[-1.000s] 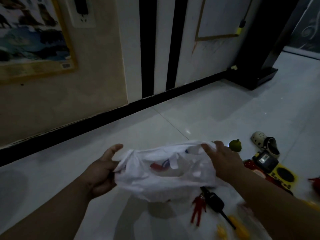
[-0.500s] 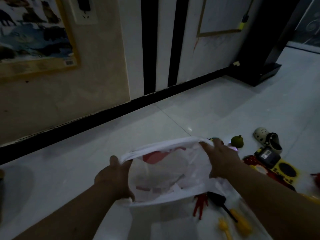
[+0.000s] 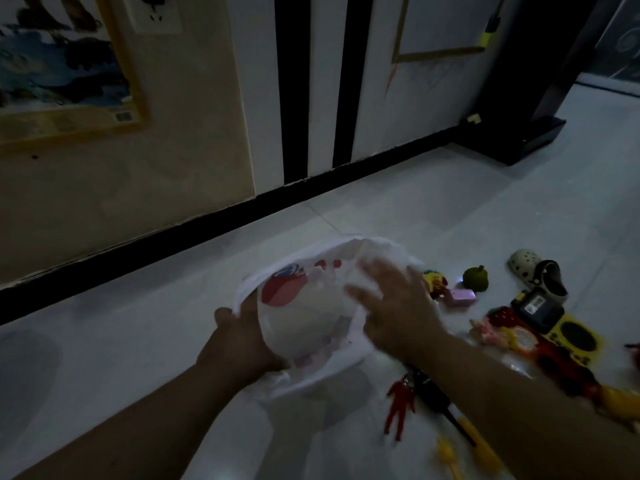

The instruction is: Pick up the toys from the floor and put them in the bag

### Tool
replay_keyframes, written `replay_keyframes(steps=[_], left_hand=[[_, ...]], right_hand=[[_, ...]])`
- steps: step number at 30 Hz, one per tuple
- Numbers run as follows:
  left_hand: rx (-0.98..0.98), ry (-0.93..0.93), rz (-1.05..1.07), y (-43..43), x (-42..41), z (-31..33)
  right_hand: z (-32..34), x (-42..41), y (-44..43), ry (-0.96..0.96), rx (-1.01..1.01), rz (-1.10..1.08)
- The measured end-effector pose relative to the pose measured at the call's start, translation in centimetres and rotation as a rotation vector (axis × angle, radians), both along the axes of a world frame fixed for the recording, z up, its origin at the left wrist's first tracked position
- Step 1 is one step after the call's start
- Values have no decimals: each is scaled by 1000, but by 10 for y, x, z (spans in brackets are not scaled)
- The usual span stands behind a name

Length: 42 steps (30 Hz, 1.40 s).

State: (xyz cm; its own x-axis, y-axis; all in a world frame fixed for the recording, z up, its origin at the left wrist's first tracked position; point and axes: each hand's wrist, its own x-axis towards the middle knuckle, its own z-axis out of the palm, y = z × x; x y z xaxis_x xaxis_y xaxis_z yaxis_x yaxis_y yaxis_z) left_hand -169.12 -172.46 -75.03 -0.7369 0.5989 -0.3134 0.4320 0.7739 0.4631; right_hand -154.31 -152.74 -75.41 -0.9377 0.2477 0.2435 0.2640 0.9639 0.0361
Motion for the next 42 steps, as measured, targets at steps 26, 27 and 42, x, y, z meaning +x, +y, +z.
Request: replay_keyframes(steps=[26,27,42], left_hand=[[265,-148,261,75,24,-20],[270,-157,254,77,26,-20],[290,-144,159,103,17,-35]], right_hand=[[-80,20,-4,-424,-323,-248],[-77,25,-5,-387,-353,-236],[-151,117,40,-484,-689,-657]])
